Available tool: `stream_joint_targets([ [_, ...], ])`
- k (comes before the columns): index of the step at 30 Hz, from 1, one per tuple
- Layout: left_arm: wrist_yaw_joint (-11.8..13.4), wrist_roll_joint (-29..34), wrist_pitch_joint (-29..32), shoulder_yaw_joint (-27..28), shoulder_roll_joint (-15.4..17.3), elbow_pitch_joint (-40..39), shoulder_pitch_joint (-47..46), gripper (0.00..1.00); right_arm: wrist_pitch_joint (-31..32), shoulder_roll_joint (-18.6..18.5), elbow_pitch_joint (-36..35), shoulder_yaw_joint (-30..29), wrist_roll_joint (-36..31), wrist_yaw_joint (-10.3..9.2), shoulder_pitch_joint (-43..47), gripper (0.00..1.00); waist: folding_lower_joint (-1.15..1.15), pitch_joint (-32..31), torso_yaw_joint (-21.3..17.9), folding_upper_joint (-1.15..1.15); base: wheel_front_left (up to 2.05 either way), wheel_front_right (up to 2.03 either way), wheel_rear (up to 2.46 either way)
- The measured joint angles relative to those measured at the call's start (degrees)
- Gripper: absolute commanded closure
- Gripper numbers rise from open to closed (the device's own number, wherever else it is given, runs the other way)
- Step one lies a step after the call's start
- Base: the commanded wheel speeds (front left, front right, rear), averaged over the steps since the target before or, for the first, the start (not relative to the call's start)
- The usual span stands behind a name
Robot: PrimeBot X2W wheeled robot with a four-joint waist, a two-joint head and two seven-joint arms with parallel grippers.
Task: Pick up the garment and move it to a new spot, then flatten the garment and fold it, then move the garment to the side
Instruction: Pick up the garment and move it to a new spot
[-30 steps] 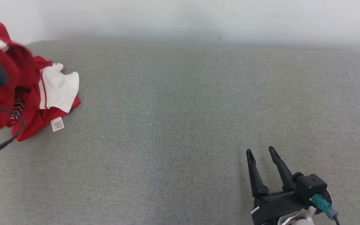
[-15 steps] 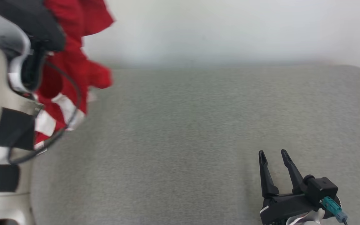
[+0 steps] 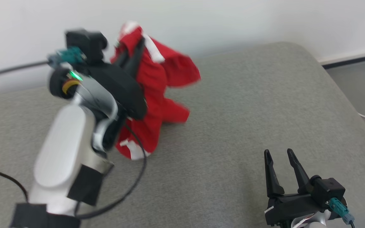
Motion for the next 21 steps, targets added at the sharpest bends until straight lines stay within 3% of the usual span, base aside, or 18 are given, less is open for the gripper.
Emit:
stream_joint_targets([
  [4,0.3,-1.6,-2.4,-1.8,-2.2,3.0,4.6,1.00,0.0,0.0,-0.4,0.4,0.5,0.00,-0.1,0.00,0.00,1.4,-2.2,0.00,0.00,0.00,0.00],
  [13,2.2,-2.6,-8.0,-6.8,-3.8,14.9,10.1,1.00,0.0,0.0,-0.5,2.3,1.2,0.00,-1.3,0.00,0.01,4.3,-3.5,0.01,0.00,0.00,0.00],
  [14,2.5,-2.6,-8.5,-7.3,-3.8,16.2,10.2,0.80,0.0,0.0,-0.5,2.4,1.3,0.00,-1.3,0.00,0.01,4.3,-3.4,0.01,0.00,0.00,0.00],
  [15,2.5,-2.8,-9.1,-7.6,-3.8,17.1,10.4,0.00,0.0,0.0,-0.4,2.5,1.4,0.00,-1.4,0.00,0.01,4.3,-3.2,0.01,0.00,0.00,0.00],
  [21,3.1,-6.7,-11.7,-10.9,-3.9,19.7,12.2,0.00,0.0,0.0,0.1,2.2,1.0,0.00,-1.0,0.00,0.01,3.0,-1.5,0.01,0.00,0.00,0.00],
])
